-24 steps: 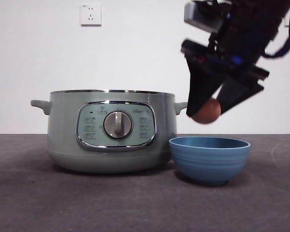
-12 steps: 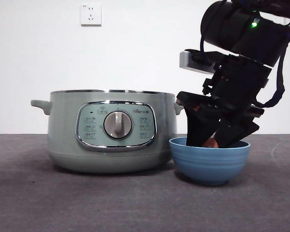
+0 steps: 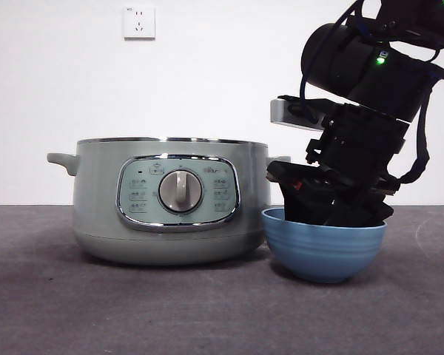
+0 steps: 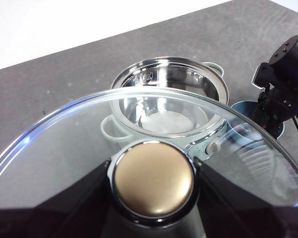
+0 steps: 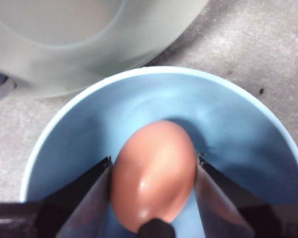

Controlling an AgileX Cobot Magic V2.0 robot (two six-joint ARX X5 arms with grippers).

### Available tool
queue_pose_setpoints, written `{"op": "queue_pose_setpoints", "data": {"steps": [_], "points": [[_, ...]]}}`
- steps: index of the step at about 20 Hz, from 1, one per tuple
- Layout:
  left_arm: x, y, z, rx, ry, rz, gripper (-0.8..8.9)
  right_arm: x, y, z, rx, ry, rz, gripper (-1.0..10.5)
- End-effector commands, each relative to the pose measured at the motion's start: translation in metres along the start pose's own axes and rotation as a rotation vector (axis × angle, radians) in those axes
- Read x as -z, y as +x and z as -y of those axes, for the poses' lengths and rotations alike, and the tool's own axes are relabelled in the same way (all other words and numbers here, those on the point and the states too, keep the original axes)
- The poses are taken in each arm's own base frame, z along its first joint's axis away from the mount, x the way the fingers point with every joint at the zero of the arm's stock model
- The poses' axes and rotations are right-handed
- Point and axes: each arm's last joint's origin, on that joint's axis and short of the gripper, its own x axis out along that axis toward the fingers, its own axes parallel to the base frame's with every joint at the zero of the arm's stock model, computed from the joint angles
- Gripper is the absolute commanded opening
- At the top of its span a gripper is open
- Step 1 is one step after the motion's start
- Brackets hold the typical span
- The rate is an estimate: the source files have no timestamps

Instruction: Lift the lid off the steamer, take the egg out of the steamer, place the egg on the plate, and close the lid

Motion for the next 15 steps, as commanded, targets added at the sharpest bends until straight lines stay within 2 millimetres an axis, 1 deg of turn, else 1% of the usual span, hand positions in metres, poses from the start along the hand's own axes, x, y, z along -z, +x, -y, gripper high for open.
{"op": "queue_pose_setpoints", "data": {"steps": [1, 2, 3, 7, 9, 10, 12, 13, 15], "points": [[-0.006, -0.008, 0.000, 0.003, -0.006, 0.072, -0.12, 0.003, 0.003, 0.000, -0.003, -0.005, -0.012, 3.4], [-0.006, -0.008, 0.000, 0.003, -0.006, 0.073, -0.12, 0.003, 0.003, 0.000, -0.003, -0.005, -0.012, 4.2], [-0.006, -0.008, 0.000, 0.003, -0.006, 0.073, -0.12, 0.003, 0.003, 0.000, -0.003, -0.005, -0.012, 4.5], [-0.006, -0.008, 0.000, 0.003, -0.007, 0.072, -0.12, 0.003, 0.003, -0.001, -0.005, -0.006, -0.010, 4.5], [-0.006, -0.008, 0.000, 0.003, -0.007, 0.073, -0.12, 0.000, -0.002, -0.001, -0.004, -0.008, 0.008, 4.5], [-0.006, -0.008, 0.000, 0.003, -0.007, 0.073, -0.12, -0.001, -0.008, -0.001, -0.003, -0.009, 0.028, 4.5], [-0.007, -0.008, 0.000, 0.003, -0.007, 0.076, -0.12, -0.006, -0.027, -0.003, -0.003, -0.013, 0.086, 4.5], [-0.007, -0.008, 0.000, 0.004, -0.007, 0.082, -0.12, -0.007, -0.040, -0.004, -0.002, -0.013, 0.119, 4.5], [-0.010, -0.007, 0.000, 0.017, -0.006, 0.100, -0.12, -0.008, -0.072, -0.006, 0.001, -0.017, 0.192, 4.5]]}}
